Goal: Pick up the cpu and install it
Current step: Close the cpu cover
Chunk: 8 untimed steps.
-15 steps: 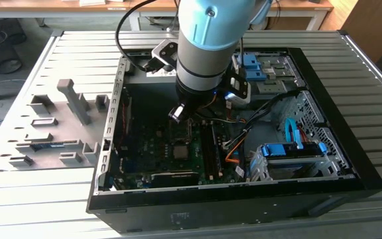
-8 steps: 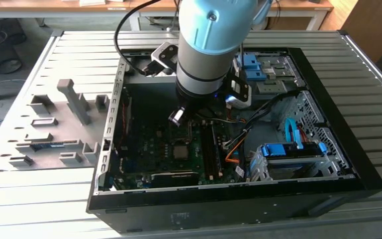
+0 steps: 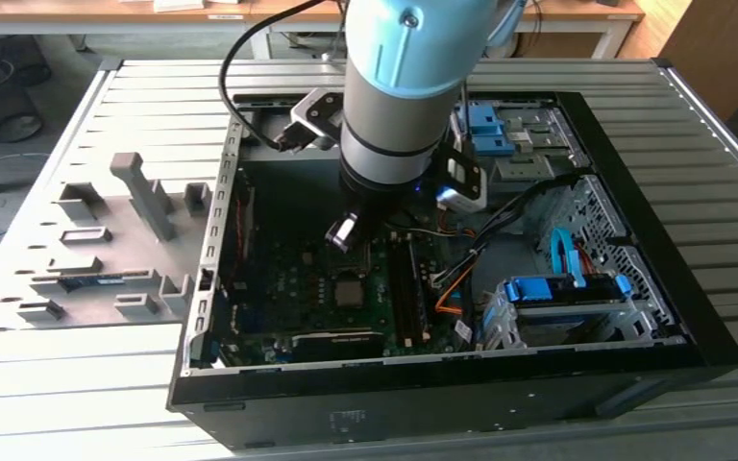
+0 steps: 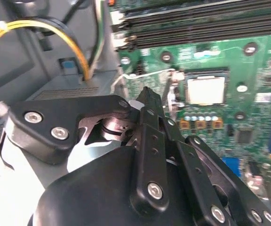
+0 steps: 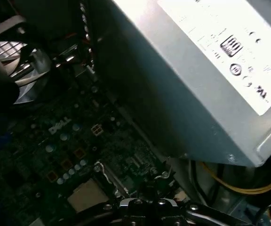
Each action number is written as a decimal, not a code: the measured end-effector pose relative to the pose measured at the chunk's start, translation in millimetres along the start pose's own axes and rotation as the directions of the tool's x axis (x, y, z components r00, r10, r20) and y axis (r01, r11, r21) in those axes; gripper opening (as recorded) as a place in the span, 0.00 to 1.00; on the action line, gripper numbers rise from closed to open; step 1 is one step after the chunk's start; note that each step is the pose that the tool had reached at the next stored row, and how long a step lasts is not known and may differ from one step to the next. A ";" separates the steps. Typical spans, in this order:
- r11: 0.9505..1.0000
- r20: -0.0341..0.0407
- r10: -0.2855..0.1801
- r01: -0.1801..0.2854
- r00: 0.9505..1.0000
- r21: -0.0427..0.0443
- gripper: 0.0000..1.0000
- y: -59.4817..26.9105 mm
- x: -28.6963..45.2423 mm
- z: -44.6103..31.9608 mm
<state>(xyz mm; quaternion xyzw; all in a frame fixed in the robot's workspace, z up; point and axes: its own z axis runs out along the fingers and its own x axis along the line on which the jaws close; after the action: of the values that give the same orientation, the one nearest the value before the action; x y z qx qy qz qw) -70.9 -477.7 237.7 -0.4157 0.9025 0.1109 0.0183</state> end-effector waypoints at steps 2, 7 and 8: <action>1.000 -0.028 -0.002 0.003 1.000 0.023 0.10 0.0 0.0 0.0; 0.997 -0.099 -0.004 0.012 0.995 0.081 0.10 0.0 0.0 0.0; 0.996 -0.113 -0.003 0.013 0.994 0.092 0.10 0.0 0.1 0.0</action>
<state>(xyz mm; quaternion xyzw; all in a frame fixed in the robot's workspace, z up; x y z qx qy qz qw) -71.0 -477.7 237.7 -0.4235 0.9047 0.0451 -0.0129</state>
